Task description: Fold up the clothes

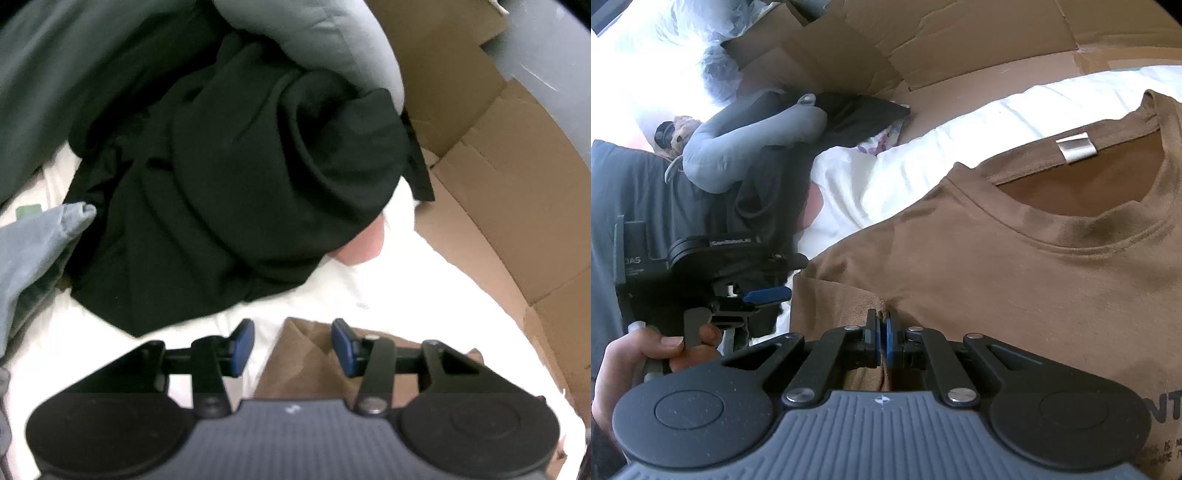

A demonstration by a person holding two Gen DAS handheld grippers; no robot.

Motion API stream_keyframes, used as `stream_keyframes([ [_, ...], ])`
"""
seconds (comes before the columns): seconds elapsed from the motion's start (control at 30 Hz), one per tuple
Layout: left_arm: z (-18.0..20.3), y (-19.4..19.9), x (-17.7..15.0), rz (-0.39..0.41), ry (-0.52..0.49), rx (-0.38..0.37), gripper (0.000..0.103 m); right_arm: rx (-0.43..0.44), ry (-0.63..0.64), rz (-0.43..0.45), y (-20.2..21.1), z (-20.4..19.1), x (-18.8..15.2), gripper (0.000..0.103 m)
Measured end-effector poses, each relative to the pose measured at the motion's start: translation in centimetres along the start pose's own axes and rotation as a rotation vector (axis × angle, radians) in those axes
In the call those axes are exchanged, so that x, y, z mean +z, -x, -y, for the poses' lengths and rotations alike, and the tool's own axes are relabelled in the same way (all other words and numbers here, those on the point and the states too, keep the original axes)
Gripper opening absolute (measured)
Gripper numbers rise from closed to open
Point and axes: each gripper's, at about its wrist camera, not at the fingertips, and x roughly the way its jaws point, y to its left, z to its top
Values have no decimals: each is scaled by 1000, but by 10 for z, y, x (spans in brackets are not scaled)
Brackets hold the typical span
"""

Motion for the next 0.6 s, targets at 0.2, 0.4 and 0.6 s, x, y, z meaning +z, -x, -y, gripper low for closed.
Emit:
stream_keyframes([
  [0.2, 4, -15, 10, -15, 2, 60, 46, 5, -13, 14, 7, 2, 1, 1],
  [0.4, 13, -20, 14, 1, -28, 105, 47, -15, -29, 36, 15, 8, 5, 1],
  [0.6, 10, -3, 18, -2, 26, 26, 44, -30, -128, 19, 14, 29, 0, 1],
])
